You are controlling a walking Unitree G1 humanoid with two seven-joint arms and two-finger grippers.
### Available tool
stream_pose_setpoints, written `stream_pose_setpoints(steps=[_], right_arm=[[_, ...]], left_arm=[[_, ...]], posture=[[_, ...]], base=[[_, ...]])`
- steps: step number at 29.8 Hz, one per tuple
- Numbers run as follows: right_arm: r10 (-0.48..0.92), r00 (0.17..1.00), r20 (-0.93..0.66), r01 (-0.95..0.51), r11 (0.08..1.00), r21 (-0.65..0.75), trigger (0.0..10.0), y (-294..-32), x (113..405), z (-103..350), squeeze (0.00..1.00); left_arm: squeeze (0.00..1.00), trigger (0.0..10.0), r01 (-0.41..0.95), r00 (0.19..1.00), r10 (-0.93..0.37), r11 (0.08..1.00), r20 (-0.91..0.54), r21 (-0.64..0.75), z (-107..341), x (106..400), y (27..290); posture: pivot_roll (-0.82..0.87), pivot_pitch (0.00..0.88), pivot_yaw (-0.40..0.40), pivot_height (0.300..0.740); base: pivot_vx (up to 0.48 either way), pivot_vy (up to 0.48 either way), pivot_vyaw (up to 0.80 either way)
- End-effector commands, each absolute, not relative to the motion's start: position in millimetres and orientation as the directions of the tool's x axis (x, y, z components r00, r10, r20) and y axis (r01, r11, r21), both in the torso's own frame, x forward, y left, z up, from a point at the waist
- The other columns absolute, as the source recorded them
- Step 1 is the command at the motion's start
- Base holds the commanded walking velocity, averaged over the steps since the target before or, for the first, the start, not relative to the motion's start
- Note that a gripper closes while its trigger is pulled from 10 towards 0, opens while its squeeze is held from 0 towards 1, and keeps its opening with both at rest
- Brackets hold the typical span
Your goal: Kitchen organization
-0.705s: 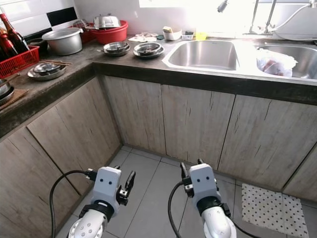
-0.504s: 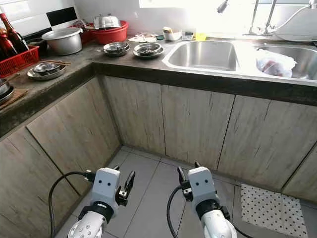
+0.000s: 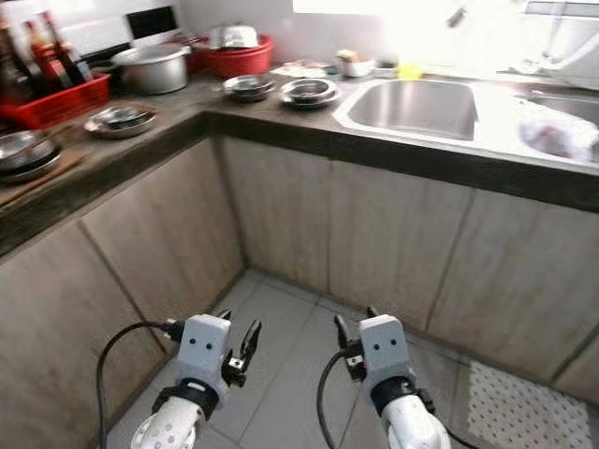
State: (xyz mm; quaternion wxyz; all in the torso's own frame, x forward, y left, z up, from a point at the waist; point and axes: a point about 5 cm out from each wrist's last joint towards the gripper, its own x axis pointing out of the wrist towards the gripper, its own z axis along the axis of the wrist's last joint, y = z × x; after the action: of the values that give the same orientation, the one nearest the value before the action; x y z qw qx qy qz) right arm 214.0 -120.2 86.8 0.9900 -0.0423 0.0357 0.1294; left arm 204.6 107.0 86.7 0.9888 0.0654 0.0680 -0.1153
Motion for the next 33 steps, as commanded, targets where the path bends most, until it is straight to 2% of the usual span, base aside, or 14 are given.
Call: stream_pose_setpoints(steps=[1, 6, 11, 15, 18, 23, 25, 33], right_arm=[[0.242, 0.965, -0.103, -0.25, 0.966, -0.07, 10.0, -124, 213, 82, 0.0], [0.235, 0.961, -0.147, -0.253, 0.96, -0.122, 10.0, -124, 213, 77, 0.0], [0.207, 0.978, -0.038, -0.211, 0.963, -0.167, 10.0, -123, 217, 88, 0.0], [0.184, 0.981, -0.057, -0.189, 0.975, -0.116, 10.0, -126, 220, 86, 0.0], [0.229, 0.968, -0.1, -0.241, 0.961, -0.133, 10.0, -124, 217, 81, 0.0], [0.267, 0.962, -0.059, -0.27, 0.961, -0.064, 10.0, -120, 216, 84, 0.0], [0.283, 0.958, -0.055, -0.287, 0.954, -0.084, 10.0, -118, 215, 85, 0.0], [0.297, 0.953, -0.06, -0.301, 0.95, -0.086, 10.0, -118, 215, 85, 0.0]], left_arm=[[0.0, 10.0, 0.251, 0.962, -0.234, 0.961, -0.143, 0.115, 88, 205, 103], [0.0, 10.0, 0.25, 0.962, -0.233, 0.961, -0.143, 0.116, 87, 204, 104], [0.0, 10.0, 0.249, 0.962, -0.231, 0.961, -0.143, 0.119, 87, 204, 105], [0.0, 10.0, 0.253, 0.961, -0.235, 0.96, -0.143, 0.122, 87, 204, 105], [0.0, 10.0, 0.255, 0.961, -0.237, 0.959, -0.144, 0.12, 86, 204, 105], [0.0, 10.0, 0.256, 0.96, -0.239, 0.959, -0.145, 0.119, 86, 205, 106], [0.0, 10.0, 0.255, 0.96, -0.237, 0.959, -0.146, 0.121, 87, 205, 105], [0.0, 10.0, 0.255, 0.961, -0.237, 0.959, -0.144, 0.121, 87, 205, 104]], posture=[[0.02, 0.0, 0.012, 0.74], [0.03, 0.0, 0.013, 0.74], [0.03, 0.0, 0.017, 0.74], [0.03, 0.0, 0.017, 0.74], [0.03, 0.0, 0.019, 0.74], [0.03, 0.0, 0.021, 0.74], [0.03, 0.0, 0.017, 0.74], [0.03, 0.0, 0.013, 0.74]], base=[[0.296, 0.0, 0.0], [0.31, 0.0, 0.0], [0.316, 0.0, 0.0], [0.338, 0.0, 0.0], [0.346, 0.0, 0.0], [0.348, 0.0, 0.0], [0.351, 0.0, 0.0], [0.348, 0.0, 0.8]])
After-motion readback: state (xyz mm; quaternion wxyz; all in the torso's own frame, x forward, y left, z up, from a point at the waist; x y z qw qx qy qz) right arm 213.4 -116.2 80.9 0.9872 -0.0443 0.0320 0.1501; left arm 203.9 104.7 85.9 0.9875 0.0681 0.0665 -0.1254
